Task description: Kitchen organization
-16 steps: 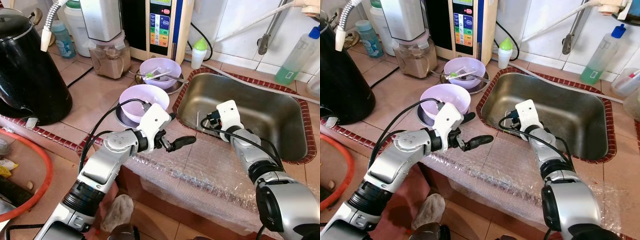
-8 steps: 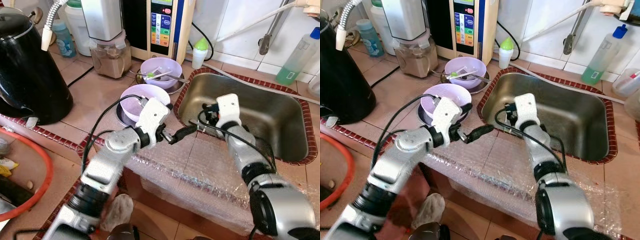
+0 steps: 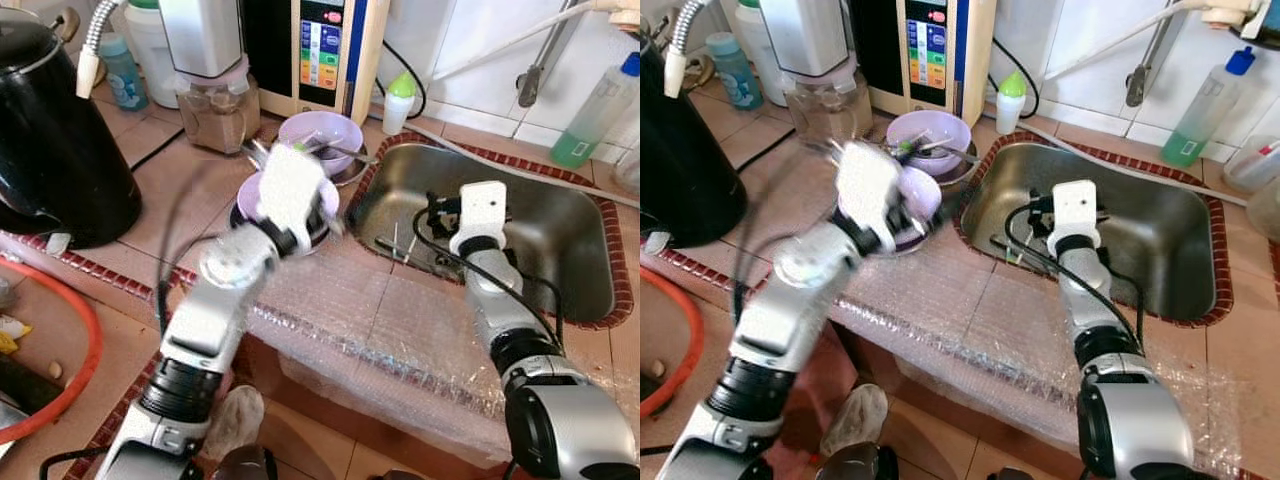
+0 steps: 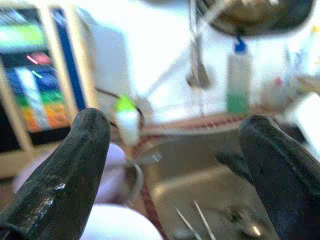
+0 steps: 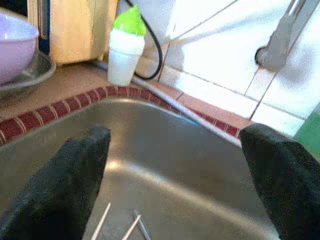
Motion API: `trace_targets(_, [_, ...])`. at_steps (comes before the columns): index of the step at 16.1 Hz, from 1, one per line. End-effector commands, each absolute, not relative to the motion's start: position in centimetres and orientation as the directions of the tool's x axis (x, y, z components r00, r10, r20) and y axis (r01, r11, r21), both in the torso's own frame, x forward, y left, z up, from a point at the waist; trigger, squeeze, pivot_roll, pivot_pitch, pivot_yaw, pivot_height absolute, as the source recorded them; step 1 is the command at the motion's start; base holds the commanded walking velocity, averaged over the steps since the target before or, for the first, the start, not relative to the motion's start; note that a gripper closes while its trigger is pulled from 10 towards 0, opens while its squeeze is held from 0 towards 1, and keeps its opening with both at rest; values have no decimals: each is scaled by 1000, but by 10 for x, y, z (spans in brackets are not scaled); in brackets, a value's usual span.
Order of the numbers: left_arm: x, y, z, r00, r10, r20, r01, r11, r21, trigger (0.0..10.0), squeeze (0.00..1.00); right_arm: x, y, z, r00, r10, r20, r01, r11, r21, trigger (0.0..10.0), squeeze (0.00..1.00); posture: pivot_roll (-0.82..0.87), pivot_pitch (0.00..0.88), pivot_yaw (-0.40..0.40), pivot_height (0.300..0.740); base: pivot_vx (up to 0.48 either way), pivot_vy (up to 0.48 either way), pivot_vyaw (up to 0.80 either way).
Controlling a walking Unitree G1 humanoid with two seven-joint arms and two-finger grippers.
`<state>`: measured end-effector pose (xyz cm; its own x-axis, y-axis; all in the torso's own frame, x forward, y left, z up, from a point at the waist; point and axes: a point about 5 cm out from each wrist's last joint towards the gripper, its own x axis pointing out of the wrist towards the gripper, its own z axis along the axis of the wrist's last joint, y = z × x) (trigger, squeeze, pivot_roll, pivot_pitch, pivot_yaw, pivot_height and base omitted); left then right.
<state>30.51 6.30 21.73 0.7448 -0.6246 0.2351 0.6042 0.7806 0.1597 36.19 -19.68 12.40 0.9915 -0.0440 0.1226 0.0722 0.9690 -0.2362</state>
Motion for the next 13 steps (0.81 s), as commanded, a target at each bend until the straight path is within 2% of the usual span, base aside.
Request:
trace_targets(1, [305,70,223,766,-584,270,558,812,171,10000,1000,360,-196,127,987,-42,155,76,972,-221,10000,1000,66,39,-11,740,0,0,0])
trace_targets(2, [308,79,222,802,-535,266,501,845,188,10000,1000,358,-193,127,986,-3,169,45,968,-248,10000,1000,67,36,-3,740,0,0,0])
trace_targets(3, [309,89,219,836,-479,268,445,878,178,10000,1000,355,-190,128,982,40,187,15,959,-284,10000,580,67,34,2,740,0,0,0])
trace_targets(4, [310,102,215,872,-409,270,371,911,182,10000,1000,353,-191,128,980,45,194,12,960,-279,10000,0,67,32,8,740,0,0,0])
trace_targets(6, [314,118,204,924,-323,205,285,939,193,10000,1000,351,-194,128,980,42,196,12,964,-264,10000,0,67,32,9,740,0,0,0])
trace_targets(8, [318,143,186,976,-186,113,172,978,122,10000,1000,345,-183,134,957,180,229,-117,958,-263,10000,0,76,25,8,740,0,0,0])
trace_targets(11, [324,156,174,992,-124,26,123,992,28,10000,1000,335,-171,139,908,346,238,-266,912,-312,10000,0,78,22,9,740,0,0,0])
trace_targets(13, [328,157,168,991,-134,-28,133,990,-38,10000,1000,332,-168,138,902,367,228,-289,905,-312,10000,0,74,20,14,740,0,0,0])
